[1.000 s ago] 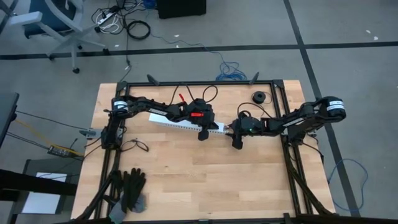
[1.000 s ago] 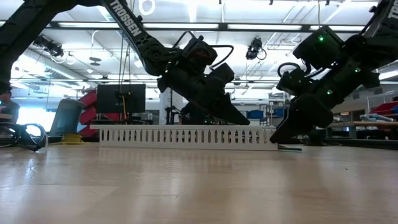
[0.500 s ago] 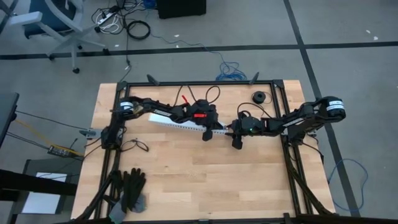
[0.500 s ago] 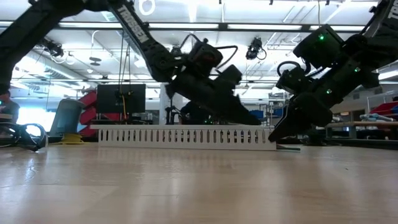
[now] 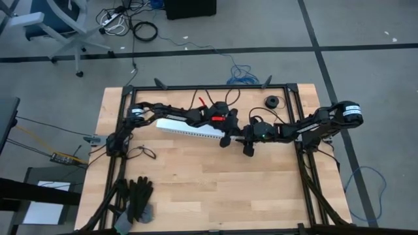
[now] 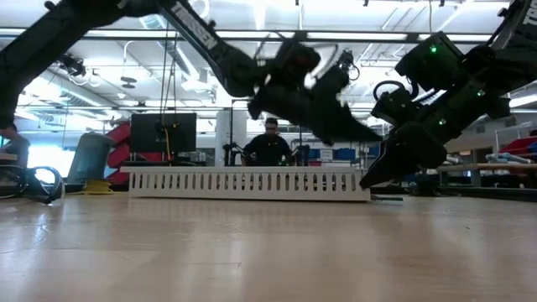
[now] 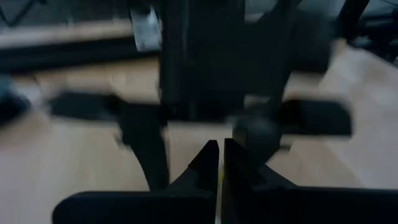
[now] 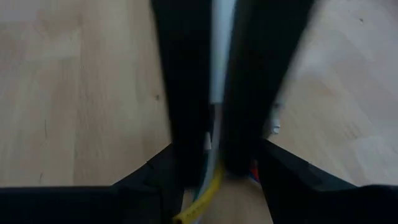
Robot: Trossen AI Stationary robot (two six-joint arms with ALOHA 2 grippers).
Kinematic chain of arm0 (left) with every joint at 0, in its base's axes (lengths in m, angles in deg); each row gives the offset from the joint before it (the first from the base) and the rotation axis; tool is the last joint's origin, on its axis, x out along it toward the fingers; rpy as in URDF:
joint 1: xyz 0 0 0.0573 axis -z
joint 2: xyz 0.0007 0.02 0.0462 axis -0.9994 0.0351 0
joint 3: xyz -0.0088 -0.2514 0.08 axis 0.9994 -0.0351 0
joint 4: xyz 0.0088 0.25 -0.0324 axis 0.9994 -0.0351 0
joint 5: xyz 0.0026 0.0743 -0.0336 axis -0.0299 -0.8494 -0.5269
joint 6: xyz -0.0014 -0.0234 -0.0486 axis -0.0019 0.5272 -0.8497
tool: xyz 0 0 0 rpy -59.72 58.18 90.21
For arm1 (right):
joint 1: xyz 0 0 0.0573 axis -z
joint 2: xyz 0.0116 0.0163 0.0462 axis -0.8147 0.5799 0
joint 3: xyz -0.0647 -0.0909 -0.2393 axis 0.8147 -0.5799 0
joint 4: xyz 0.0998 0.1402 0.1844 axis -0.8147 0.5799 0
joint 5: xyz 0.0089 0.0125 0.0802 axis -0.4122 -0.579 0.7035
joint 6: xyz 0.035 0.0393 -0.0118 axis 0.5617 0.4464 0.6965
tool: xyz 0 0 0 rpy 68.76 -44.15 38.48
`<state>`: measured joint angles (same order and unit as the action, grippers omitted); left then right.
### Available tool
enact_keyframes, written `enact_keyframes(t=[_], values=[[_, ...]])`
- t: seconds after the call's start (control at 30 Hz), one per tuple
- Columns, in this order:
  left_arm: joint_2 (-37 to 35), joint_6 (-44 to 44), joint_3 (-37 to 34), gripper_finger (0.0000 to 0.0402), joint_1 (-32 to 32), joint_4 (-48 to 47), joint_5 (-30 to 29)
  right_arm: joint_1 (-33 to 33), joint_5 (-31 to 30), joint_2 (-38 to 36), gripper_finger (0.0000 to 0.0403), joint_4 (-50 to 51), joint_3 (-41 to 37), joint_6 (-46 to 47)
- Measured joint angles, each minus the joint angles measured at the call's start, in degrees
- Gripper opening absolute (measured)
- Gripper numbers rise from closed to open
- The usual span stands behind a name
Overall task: Ziptie cables
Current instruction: Close the white cable duct
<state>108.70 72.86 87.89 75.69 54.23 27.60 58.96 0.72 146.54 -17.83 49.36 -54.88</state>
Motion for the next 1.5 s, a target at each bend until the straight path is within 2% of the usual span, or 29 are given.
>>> enact_keyframes(t=[0.23,0.47,0.7,0.93,1.1,1.27,1.5], values=[[-4.59,3.4,0.08,0.0,0.01,-3.18,-0.67,0.0,-0.35,-0.02,0.0167,0.38,0.02,0.17],[-5.52,5.36,0.03,0.0,-0.35,-18.21,-7.48,0.13,-0.37,-0.09,0.0175,1.72,0.04,-0.23],[-5.84,6.4,0.1,0.0,0.17,-23.32,-10.76,0.4,-0.34,-0.09,0.0231,2.26,0.02,-1.56],[-9.78,8.09,-0.17,0.0,0.04,-28.1,-13.77,0.81,-0.46,-0.09,0.0292,3.67,-0.11,-2.56],[-13.91,7.48,-6.87,0.0,-0.24,-25.93,-13.9,0.81,-1.49,-0.16,0.0306,2.79,-0.11,-2.54],[-17.4,4.46,-15.46,0.0,-0.48,-16.89,-14.78,0.81,-0.9,-0.16,0.0306,1.78,-0.11,-2.33],[-17.3,3.08,-18.13,0.0,-0.44,-15.14,-14.89,0.79,2.03,-0.16,0.0305,-0.04,-0.09,-2.13]])
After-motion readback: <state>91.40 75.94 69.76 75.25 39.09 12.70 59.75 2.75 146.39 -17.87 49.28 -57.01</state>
